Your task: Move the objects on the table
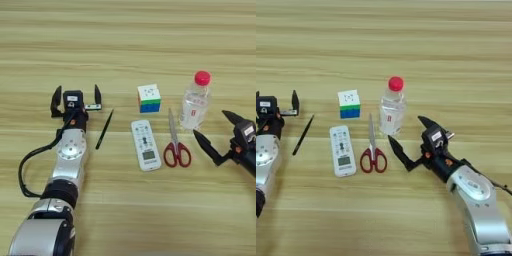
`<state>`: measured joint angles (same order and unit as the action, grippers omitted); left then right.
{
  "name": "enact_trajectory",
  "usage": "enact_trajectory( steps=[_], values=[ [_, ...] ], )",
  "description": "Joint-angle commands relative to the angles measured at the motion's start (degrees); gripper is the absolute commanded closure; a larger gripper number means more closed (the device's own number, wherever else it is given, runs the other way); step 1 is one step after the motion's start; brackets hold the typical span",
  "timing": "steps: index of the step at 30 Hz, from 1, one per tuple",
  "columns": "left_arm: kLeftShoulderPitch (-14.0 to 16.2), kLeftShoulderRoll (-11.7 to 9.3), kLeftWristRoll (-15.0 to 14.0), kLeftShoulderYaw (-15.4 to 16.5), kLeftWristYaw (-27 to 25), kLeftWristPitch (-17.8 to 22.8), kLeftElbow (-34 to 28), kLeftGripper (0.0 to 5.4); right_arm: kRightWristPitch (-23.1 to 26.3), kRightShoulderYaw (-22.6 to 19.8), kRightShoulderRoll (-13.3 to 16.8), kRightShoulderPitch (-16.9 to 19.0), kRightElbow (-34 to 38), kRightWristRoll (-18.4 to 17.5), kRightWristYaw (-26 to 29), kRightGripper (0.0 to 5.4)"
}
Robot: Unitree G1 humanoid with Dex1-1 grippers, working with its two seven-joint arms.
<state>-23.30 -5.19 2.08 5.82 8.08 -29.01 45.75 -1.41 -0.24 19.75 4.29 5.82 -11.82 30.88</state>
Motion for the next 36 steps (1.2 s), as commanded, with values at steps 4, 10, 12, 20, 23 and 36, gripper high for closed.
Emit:
enact_trajectory(
  steps=[4, 10, 12, 20, 23, 36],
  values=[
    [-1.0, -0.2, 0.3, -0.1, -0.1, 0.4, 0.8, 0.01, 0.4, 0.5, -1.5, -4.5, -3.7, 0.6, -1.1, 0.0],
    [-1.2, -0.2, 0.3, -0.1, 0.0, 0.3, 1.3, 0.01, -0.7, 0.7, -2.1, -6.8, -5.7, 1.3, -1.6, 0.0],
    [-1.3, -0.2, 0.3, -0.1, 0.0, 0.2, 1.4, 0.01, -0.9, 1.0, -2.4, -7.5, -6.4, 1.4, -1.5, 0.0],
    [-1.7, -0.3, 0.3, 0.0, 0.0, 0.0, 2.2, 0.01, -1.6, 1.7, -3.4, -10.9, -10.0, 2.0, -1.8, 0.0],
    [-1.7, -0.2, 0.3, 0.0, 0.0, -0.1, 2.4, 0.01, -2.0, 2.0, -3.9, -12.1, -11.8, 2.4, -1.9, 0.0],
    [-1.9, -0.1, 0.4, -0.1, 0.2, -0.2, 2.8, 0.01, -3.8, 2.6, -6.2, -18.8, -19.3, 3.7, -2.4, 0.0]
  ],
)
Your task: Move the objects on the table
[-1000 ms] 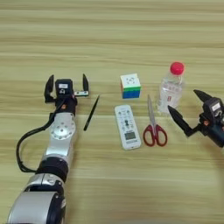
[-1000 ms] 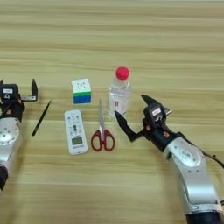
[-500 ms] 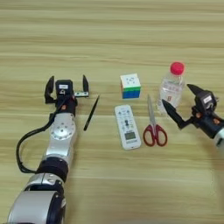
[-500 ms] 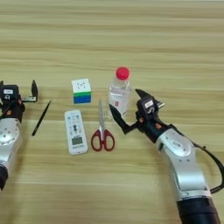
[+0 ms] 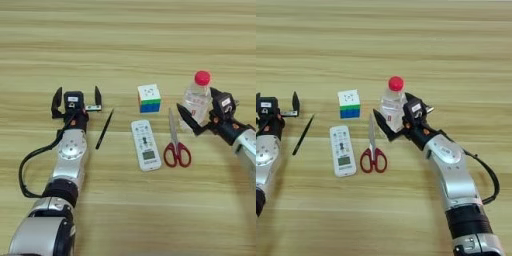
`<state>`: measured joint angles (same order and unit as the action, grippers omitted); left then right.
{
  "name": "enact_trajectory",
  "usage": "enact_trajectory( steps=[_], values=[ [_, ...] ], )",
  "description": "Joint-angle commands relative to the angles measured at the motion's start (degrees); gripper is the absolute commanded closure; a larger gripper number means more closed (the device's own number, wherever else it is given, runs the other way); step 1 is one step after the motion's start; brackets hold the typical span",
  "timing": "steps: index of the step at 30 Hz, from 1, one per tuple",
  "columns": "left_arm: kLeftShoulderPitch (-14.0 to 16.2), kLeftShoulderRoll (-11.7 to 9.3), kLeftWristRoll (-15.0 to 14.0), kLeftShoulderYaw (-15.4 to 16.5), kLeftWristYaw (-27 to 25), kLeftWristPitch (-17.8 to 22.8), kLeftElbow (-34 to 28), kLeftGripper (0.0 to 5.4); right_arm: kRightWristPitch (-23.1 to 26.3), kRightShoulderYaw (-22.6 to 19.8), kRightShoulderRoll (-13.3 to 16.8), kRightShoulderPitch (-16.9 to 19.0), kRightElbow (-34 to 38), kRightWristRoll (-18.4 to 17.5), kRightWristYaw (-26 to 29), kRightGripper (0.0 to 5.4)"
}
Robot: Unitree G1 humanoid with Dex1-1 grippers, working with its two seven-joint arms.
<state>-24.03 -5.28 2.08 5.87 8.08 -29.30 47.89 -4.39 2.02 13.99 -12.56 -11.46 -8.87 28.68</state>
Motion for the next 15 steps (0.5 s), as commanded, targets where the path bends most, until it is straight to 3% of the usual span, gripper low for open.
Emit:
enact_trajectory(
  steps=[1, 15],
  values=[
    [-1.2, 0.0, 0.4, -0.1, 0.2, 0.1, 0.6, 0.01, -1.0, 0.4, -0.6, -2.5, -2.8, 0.9, -0.2, 0.0],
    [-1.0, 0.2, 0.4, -0.2, 0.4, 0.1, 0.4, 0.01, -4.3, 0.5, -2.1, -6.4, -10.0, 2.5, -1.1, 0.0]
  ],
)
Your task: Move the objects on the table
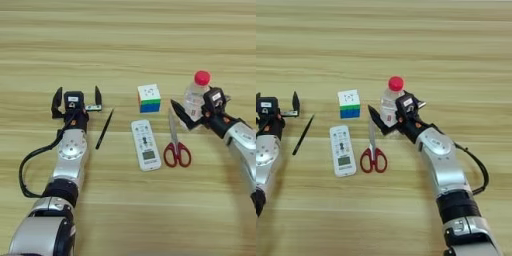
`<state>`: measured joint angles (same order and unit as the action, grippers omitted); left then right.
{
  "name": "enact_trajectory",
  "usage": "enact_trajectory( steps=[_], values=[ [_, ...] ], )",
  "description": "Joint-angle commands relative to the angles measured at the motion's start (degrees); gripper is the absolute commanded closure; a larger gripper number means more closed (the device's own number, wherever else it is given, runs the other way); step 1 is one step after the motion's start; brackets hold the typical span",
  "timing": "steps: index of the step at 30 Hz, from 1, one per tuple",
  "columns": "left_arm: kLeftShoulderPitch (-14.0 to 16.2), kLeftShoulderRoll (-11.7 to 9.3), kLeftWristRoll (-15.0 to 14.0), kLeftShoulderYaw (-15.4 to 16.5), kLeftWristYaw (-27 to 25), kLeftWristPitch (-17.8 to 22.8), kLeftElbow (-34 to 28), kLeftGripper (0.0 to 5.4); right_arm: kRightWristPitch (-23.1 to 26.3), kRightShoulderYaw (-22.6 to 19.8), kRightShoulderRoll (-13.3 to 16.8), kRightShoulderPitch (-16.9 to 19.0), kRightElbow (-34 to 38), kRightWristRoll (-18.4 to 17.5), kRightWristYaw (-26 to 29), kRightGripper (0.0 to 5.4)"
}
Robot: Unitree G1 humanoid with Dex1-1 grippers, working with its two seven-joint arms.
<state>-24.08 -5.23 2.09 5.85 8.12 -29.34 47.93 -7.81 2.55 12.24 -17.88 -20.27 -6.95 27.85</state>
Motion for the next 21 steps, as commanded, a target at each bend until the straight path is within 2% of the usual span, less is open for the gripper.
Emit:
enact_trajectory(
  steps=[1, 4, 16, 21],
  values=[
    [-0.9, 0.2, 0.4, -0.2, 0.3, 0.1, 0.3, 0.0, -1.0, -0.1, -0.4, -1.2, -1.5, 0.6, -0.4, 0.11],
    [-0.9, 0.2, 0.4, -0.2, 0.3, 0.1, 0.2, 0.0, -1.5, -0.1, -0.5, -1.3, -2.2, 0.9, -0.6, 0.34],
    [-0.9, 0.4, 0.5, -0.3, 0.5, 0.3, 0.1, 0.0, -2.4, -1.1, -0.1, -0.2, -2.0, 0.8, -1.4, 1.82],
    [-0.9, 0.4, 0.5, -0.4, 0.6, 0.3, 0.0, 0.0, -2.7, -1.7, 0.2, 1.1, -0.4, 0.8, -1.9, 2.07]
  ],
)
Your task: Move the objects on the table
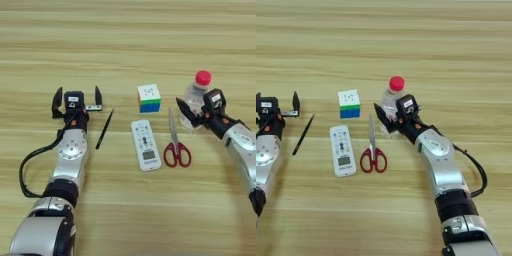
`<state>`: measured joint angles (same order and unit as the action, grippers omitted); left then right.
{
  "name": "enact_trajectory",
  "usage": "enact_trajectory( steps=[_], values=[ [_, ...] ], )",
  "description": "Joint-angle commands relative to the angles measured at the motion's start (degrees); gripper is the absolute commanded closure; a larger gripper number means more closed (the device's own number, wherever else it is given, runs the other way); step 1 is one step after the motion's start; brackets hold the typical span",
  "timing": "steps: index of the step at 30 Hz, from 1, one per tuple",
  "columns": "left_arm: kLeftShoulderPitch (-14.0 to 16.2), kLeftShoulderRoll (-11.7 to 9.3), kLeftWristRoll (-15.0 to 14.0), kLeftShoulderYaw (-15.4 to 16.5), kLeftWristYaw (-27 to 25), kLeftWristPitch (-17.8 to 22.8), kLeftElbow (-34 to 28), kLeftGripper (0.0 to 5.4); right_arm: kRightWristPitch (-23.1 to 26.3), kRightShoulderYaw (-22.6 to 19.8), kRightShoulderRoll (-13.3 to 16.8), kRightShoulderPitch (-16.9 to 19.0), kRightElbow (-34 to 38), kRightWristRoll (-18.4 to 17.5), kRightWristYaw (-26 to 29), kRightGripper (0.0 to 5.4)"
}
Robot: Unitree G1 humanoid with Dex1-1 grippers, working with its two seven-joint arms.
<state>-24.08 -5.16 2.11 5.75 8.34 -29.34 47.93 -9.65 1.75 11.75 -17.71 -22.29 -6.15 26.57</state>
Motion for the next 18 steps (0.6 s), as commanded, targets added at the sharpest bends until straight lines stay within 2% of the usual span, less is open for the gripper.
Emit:
enact_trajectory(
  steps=[1, 10, 18],
  values=[
    [-0.9, 0.3, 0.5, -0.3, 0.4, 0.3, 0.0, 0.0, -0.9, -1.1, 0.8, 1.2, 2.1, 0.0, -0.7, 2.12],
    [-1.0, 0.2, 0.4, -0.3, 0.3, 0.3, 0.1, 0.0, -0.4, -3.5, 2.6, 4.9, 7.1, 0.3, -2.6, 2.15],
    [-1.3, 0.3, 0.4, -0.4, 0.5, 0.3, 0.4, 0.0, -0.5, -6.8, 4.5, 5.7, 5.5, 0.0, -4.5, 2.17]
  ],
)
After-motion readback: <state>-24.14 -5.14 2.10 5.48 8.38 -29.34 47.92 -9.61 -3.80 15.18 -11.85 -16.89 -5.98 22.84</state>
